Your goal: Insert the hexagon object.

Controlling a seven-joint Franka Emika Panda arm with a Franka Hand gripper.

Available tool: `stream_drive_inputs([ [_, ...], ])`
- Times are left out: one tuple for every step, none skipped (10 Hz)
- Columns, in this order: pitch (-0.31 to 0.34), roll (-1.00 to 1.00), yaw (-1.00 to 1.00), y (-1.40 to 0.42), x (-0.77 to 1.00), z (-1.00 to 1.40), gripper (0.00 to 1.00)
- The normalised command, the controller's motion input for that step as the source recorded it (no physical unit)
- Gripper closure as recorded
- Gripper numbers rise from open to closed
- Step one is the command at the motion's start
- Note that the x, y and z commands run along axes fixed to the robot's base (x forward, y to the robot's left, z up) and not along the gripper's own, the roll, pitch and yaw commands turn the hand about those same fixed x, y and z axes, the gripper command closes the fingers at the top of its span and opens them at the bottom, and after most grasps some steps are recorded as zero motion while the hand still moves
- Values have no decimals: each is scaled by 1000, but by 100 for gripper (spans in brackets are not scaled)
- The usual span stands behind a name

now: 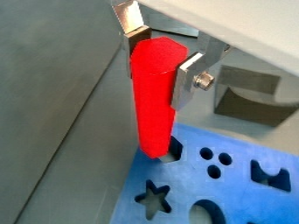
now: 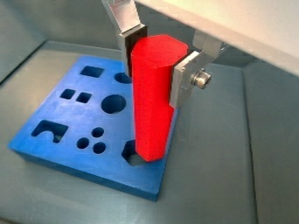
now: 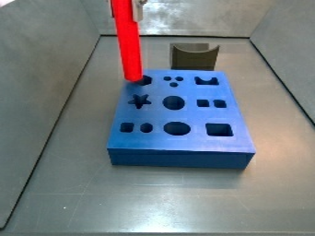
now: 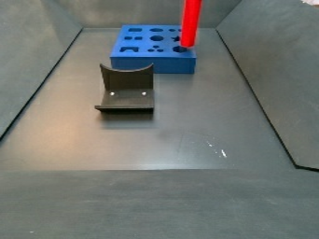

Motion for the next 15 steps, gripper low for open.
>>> stream_drive_inputs([
  [4, 0, 0, 34, 0, -91, 100],
  [17, 50, 0, 0, 294, -191, 100],
  [19, 0, 0, 0, 466, -286, 100],
  [21, 0, 0, 0, 426, -291, 100],
  [30, 29, 0, 9, 337, -260, 100],
  [30, 34, 0, 43, 283, -249, 100],
  [34, 29, 0, 46, 343, -269, 100],
  [39, 41, 0, 49, 360, -294, 100],
  [0, 44, -100, 40, 26, -246, 100],
  [0, 31, -197, 34, -149, -200, 100],
  [-9, 24, -297, 0, -346, -160, 100],
  [-6, 21, -357, 9, -429, -129, 100],
  [0, 16, -297, 103, -289, -129, 100],
  [0, 63, -166, 103, -71, -180, 100],
  [0, 94, -69, 0, 0, -266, 100],
])
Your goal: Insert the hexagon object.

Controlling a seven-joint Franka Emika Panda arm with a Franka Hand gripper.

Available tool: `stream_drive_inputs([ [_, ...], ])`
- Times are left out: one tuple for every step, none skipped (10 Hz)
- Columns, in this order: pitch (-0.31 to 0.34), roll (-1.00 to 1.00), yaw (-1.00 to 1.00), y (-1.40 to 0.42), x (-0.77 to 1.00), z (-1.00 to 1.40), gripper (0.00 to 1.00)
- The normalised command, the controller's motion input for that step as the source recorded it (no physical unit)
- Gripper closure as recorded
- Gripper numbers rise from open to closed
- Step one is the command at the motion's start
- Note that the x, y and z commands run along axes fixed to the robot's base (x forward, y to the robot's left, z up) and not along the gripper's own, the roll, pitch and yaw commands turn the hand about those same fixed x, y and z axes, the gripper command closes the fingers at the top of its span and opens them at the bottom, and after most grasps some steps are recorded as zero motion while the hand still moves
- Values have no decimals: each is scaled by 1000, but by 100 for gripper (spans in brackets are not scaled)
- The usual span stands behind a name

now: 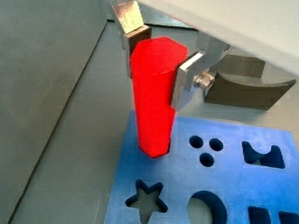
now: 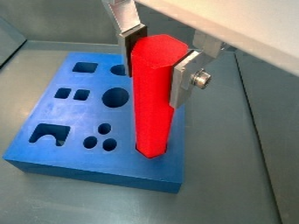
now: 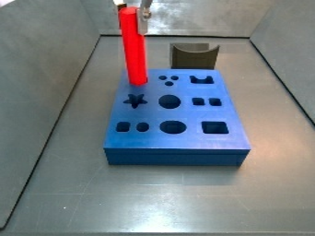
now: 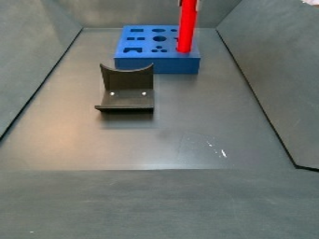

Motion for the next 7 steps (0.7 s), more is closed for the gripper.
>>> stream_drive_inputs([
  [0, 100, -74, 0, 34, -363, 100],
  [0, 97, -69, 0, 3, -371, 100],
  [0, 83, -54, 0, 0, -377, 100],
  [0, 44, -51, 0, 0, -343, 100],
  [-14, 0, -49, 0, 0, -186, 100],
  [-64, -37, 0, 0, 0, -11, 100],
  [0, 0, 0, 0, 0, 0, 100],
])
